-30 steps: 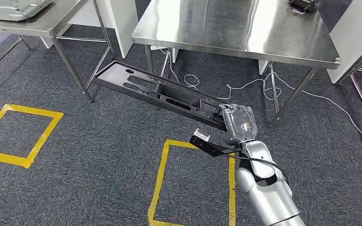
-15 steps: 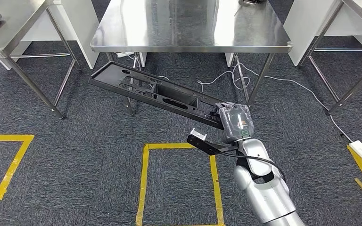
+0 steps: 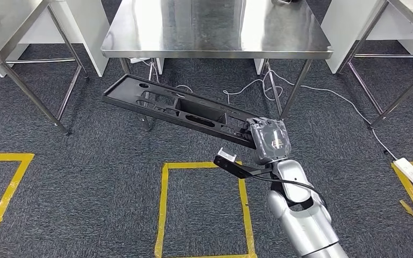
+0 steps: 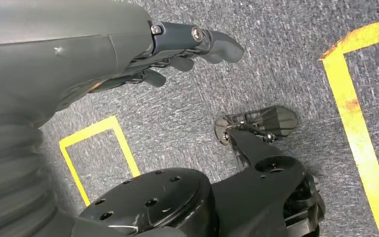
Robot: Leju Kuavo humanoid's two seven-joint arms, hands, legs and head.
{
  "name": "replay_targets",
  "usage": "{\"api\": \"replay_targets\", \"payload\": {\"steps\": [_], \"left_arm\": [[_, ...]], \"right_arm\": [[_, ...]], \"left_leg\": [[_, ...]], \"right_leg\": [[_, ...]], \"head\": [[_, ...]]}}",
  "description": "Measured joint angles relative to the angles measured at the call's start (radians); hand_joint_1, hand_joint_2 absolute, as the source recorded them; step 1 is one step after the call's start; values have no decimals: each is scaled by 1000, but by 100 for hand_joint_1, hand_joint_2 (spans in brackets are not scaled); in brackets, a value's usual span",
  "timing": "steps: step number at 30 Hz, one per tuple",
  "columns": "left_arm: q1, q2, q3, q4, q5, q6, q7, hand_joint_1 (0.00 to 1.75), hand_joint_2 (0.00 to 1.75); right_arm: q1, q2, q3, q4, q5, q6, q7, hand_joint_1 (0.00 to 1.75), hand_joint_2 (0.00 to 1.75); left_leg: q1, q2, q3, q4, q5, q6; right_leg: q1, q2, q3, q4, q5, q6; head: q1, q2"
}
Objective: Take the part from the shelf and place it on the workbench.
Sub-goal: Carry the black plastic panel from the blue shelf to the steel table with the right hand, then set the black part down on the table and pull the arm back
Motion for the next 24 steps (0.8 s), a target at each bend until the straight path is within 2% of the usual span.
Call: {"api": "replay_targets", "payload": {"steps": [1, 2, 4, 6, 7, 8, 10, 11, 12, 13, 14, 15, 16, 17, 18, 19, 20, 22, 23, 24], "left_arm": [[-1, 0, 0, 0, 0, 0, 1, 0, 175], [-1, 1, 0, 0, -1, 1, 3, 0, 175], [-2, 1, 0, 0, -1, 2, 6, 0, 175], [-2, 1, 0, 0, -1, 3, 10, 0, 175], [-3, 1, 0, 0, -1, 4, 11, 0, 175], [-3, 1, 1, 0, -1, 5, 12, 0, 175], [-2, 0, 2, 0, -2, 5, 12, 0, 175], [-2, 0, 4, 0, -2, 5, 12, 0, 175], [-1, 0, 5, 0, -3, 4, 12, 0, 175], [-1, -1, 7, 0, -3, 4, 12, 0, 175], [-1, -1, 8, 0, -3, 4, 12, 0, 175], [-1, 0, 9, 0, -3, 3, 12, 0, 175], [-1, 2, 9, 0, -3, 4, 12, 0, 175], [-2, 3, 10, 0, -4, 4, 12, 0, 175], [-3, 5, 10, 0, -4, 4, 12, 0, 175], [-3, 7, 10, 0, -4, 4, 12, 0, 175], [-4, 7, 10, -1, -5, 4, 12, 0, 175], [-4, 7, 10, -1, -6, 4, 12, 0, 175], [-4, 7, 10, -1, -7, 4, 12, 0, 175], [-5, 6, 11, -1, -9, 4, 12, 0, 175]], "right_arm": [[0, 0, 0, 0, 1, 0, 0, 161, 175], [0, -1, 1, 0, 2, -1, 0, 161, 175], [3, -1, 2, 1, 4, -1, 0, 161, 175], [5, -2, 2, 0, 5, -2, 1, 161, 175], [5, -2, 2, 0, 6, -2, 1, 161, 175], [5, -2, 2, 0, 6, -2, 1, 161, 175], [6, -1, 2, 1, 7, -2, 1, 161, 175], [7, -1, 3, 2, 7, -2, 1, 161, 175], [8, -2, 3, 2, 7, -2, 1, 161, 175], [9, -2, 3, 3, 7, -2, 1, 161, 175], [10, -2, 3, 4, 7, -2, 1, 161, 175], [11, -2, 4, 4, 7, -2, 1, 161, 175], [11, -2, 4, 4, 7, -2, 1, 161, 175], [10, -2, 4, 4, 7, -3, 1, 161, 175], [10, -2, 4, 5, 7, -3, 1, 161, 175], [10, -2, 4, 5, 7, -4, 1, 161, 175], [11, -2, 4, 5, 8, -4, 1, 161, 175], [13, -3, 4, 3, 8, -6, 2, 161, 175], [13, -4, 4, 2, 9, -7, 1, 161, 175], [13, -6, 4, 2, 9, -8, 1, 161, 175]], "left_leg": [[-1, 1, 2, 1, -5, -7], [-2, 2, 4, 2, -9, -14], [-4, 4, 7, 0, -14, -24], [3, 5, 10, 3, -23, -34], [5, 4, 2, 24, -35, -38], [7, 3, -17, 65, -56, -40], [6, 0, -95, 205, -111, -40], [5, -1, -136, 269, -126, -38], [3, -2, -165, 304, -124, -34], [0, -2, -174, 296, -99, -26], [-6, -3, -161, 249, -56, -14], [-13, -7, -137, 179, -8, 3], [-20, -11, -112, 117, 26, 23], [-27, -13, -92, 67, 45, 40], [-33, -15, -81, 42, 49, 52], [-37, -15, -76, 35, 43, 60], [-40, -14, -69, 22, 43, 62], [-33, -11, -44, -9, 47, 60], [-28, -10, -31, -24, 49, 57], [-23, -8, -20, -33, 49, 51]], "right_leg": [[0, -4, 33, -61, 18, 2], [1, -7, 54, -98, 26, -1], [8, -1, 66, -112, 23, -21], [7, 5, 69, -111, 19, -39], [7, 8, 74, -112, 17, -47], [6, 10, 78, -112, 14, -54], [13, 13, 86, -112, 7, -65], [18, 15, 91, -112, 3, -70], [24, 17, 96, -112, -1, -76], [30, 20, 103, -112, -5, -80], [36, 23, 112, -112, -10, -83], [42, 25, 121, -113, -16, -86], [46, 27, 126, -114, -20, -86], [46, 29, 130, -115, -24, -85], [45, 31, 130, -116, -27, -82], [42, 31, 129, -118, -29, -78], [41, 32, 131, -123, -29, -74], [43, 27, 133, -121, -36, -66], [45, 24, 122, -97, -47, -63], [41, 20, 97, -49, -65, -59]], "head": [[0, 0], [0, 0], [-2, 0], [-4, 0], [-5, 0], [-7, 0], [-9, 0], [-9, 0], [-9, 0], [-9, 0], [-9, 0], [-9, 0], [-6, 0], [-3, 0], [-3, 0], [-3, 0], [-6, 0], [-7, 0], [-7, 0], [-6, 0]]}}
